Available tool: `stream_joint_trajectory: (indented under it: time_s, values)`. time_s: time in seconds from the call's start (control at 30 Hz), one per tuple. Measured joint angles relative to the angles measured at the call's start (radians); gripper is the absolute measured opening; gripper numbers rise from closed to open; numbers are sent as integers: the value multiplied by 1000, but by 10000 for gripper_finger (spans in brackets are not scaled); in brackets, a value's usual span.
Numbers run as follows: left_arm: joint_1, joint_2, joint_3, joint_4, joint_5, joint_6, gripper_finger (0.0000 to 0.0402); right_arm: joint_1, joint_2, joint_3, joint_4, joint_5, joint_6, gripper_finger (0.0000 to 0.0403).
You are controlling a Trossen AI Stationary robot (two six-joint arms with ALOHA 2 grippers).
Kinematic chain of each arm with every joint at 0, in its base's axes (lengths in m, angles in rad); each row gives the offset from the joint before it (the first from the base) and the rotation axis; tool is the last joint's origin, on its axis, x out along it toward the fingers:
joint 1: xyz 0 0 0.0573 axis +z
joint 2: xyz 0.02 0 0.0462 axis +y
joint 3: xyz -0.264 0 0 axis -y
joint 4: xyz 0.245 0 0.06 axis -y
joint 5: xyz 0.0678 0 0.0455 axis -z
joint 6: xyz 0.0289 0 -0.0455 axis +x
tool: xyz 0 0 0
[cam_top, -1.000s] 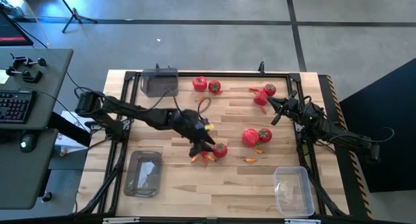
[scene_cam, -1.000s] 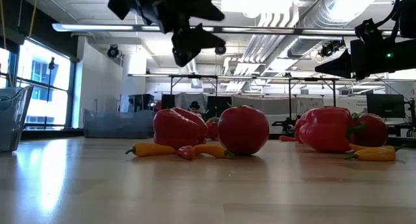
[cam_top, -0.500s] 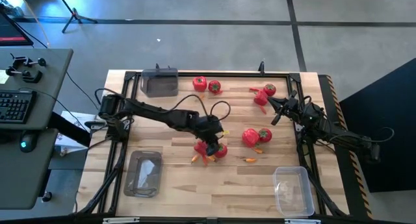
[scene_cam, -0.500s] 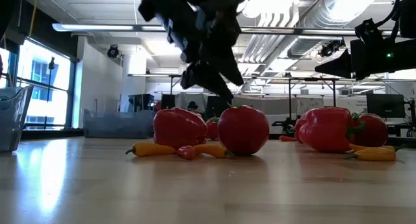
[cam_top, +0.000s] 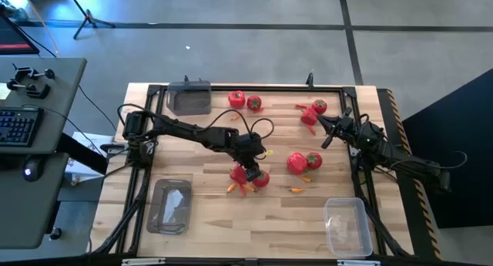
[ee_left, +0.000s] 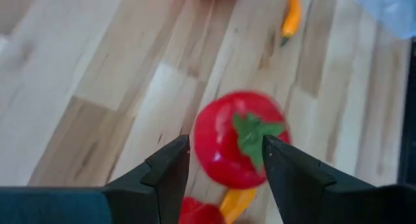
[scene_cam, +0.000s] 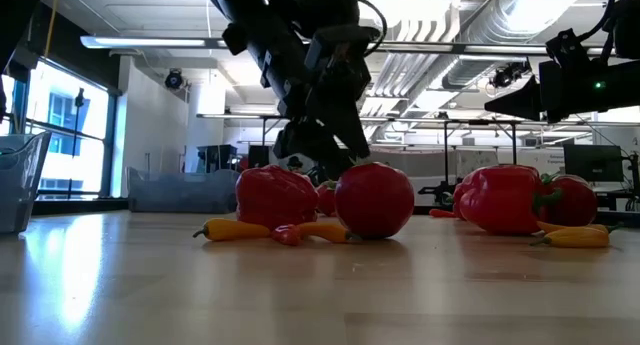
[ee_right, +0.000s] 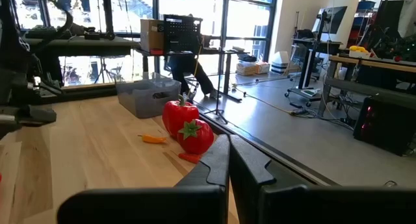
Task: Sort produce into baskets
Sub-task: Put the red tomato into the top black bin
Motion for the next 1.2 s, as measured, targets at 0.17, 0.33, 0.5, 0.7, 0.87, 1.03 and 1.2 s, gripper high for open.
stream_joint_trajectory:
  time_s: [0.17,0.33,0.5,0.7,0.87,1.03,1.2]
  values:
    - [0,1,0,13,35,0,181,0,0,0,0,0,0,0]
    - [1,2,0,17,44,0,164,0,0,0,0,0,0,0]
    - [3,7,0,30,45,0,123,0,0,0,0,0,0,0]
    - [3,10,0,48,47,0,91,0,0,0,0,0,0,0]
    - [3,10,0,47,48,0,79,0,0,0,0,0,0,0]
    - [-4,10,0,38,50,-17,76,0,0,0,0,0,0,0]
    - [-4,10,0,40,51,-17,97,0,0,0,0,0,0,0]
